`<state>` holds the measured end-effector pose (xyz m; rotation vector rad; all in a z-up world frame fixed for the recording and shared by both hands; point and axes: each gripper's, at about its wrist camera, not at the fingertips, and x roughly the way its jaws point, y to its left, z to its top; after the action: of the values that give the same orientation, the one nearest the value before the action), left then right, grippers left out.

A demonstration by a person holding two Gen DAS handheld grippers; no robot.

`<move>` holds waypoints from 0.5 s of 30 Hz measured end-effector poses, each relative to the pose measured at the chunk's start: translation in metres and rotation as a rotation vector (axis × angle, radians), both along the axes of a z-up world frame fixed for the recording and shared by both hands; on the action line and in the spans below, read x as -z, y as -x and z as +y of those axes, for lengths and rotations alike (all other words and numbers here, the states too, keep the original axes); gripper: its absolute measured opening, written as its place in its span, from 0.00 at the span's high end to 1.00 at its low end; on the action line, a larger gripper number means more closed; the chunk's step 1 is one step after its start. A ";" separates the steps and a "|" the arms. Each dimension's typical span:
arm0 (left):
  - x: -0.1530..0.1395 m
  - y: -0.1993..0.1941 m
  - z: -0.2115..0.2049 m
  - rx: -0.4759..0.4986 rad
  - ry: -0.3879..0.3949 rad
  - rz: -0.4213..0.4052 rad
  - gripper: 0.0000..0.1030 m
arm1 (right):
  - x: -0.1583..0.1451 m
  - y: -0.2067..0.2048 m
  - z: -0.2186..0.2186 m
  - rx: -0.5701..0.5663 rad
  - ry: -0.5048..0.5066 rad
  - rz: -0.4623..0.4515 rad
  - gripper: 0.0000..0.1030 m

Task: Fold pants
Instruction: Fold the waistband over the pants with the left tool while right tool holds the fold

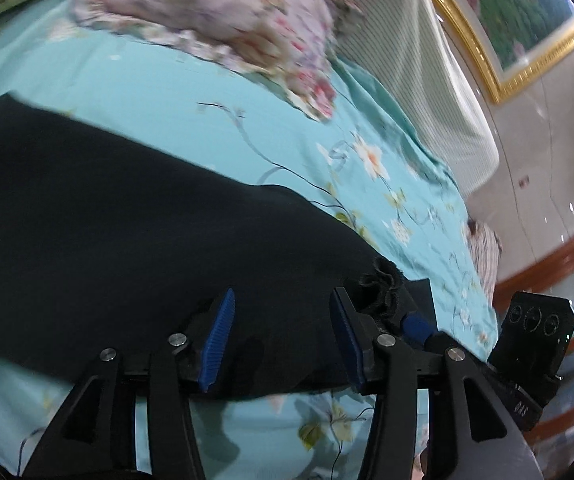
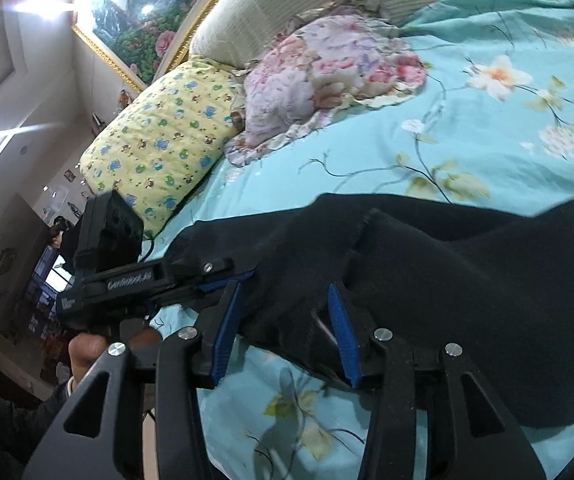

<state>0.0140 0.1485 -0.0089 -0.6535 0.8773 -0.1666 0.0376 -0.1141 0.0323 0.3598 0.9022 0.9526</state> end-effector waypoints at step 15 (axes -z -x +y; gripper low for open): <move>-0.003 0.070 0.064 -0.228 0.031 0.009 0.47 | -0.023 -0.015 0.063 -0.143 0.035 -0.058 0.55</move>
<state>-0.0565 0.2128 -0.0055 -0.7788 0.8034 0.0280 0.0530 -0.0514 0.0554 0.2392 0.8992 1.0718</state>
